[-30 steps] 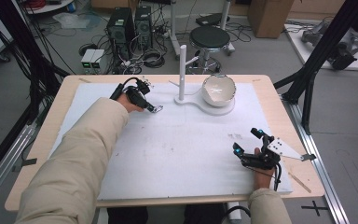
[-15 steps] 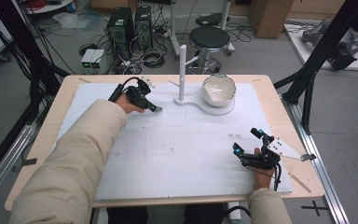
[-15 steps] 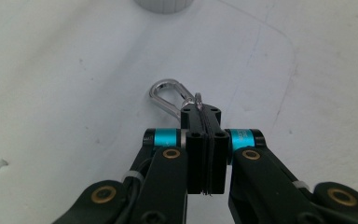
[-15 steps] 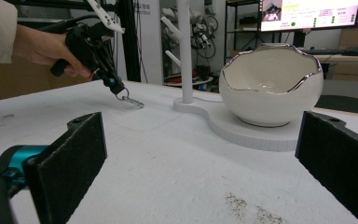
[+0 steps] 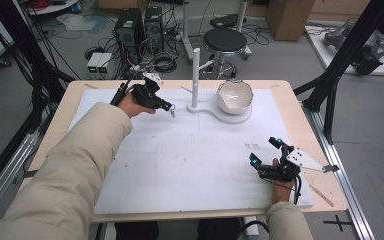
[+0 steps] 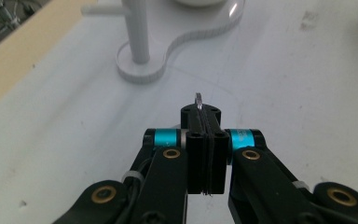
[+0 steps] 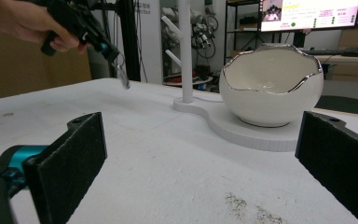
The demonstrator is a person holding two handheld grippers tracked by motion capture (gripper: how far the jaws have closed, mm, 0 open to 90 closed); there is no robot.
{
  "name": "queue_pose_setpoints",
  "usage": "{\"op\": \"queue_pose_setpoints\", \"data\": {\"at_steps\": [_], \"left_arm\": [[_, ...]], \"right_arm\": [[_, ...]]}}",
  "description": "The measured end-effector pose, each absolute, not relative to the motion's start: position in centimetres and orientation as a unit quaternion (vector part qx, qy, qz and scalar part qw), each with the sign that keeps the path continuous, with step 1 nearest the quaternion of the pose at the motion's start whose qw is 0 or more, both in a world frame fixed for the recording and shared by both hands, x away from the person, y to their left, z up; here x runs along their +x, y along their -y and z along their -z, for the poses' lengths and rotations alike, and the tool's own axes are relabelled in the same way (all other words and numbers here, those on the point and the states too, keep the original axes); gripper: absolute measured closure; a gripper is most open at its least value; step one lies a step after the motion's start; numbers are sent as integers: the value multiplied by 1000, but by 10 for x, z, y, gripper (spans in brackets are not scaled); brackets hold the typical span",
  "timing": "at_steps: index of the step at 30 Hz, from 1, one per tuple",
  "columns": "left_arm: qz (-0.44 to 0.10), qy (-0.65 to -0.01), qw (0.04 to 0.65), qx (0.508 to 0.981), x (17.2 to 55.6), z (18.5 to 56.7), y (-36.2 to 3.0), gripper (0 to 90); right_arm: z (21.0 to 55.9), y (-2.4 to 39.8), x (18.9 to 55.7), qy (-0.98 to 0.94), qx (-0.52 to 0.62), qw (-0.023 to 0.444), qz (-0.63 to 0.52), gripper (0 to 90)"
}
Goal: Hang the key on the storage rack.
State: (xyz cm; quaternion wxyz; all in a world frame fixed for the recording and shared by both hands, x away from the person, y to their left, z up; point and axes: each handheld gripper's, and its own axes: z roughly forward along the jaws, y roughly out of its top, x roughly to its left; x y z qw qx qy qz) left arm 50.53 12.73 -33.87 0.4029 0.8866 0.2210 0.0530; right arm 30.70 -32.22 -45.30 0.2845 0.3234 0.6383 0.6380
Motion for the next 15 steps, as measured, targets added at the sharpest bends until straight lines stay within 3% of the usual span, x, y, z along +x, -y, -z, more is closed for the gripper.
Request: {"op": "queue_pose_setpoints", "data": {"at_steps": [15], "left_arm": [[-40, -183, 473, 861, 512, 286, -110, 891]], "right_arm": [[453, 322, 308, -638, 322, 285, -639, 10]]}}
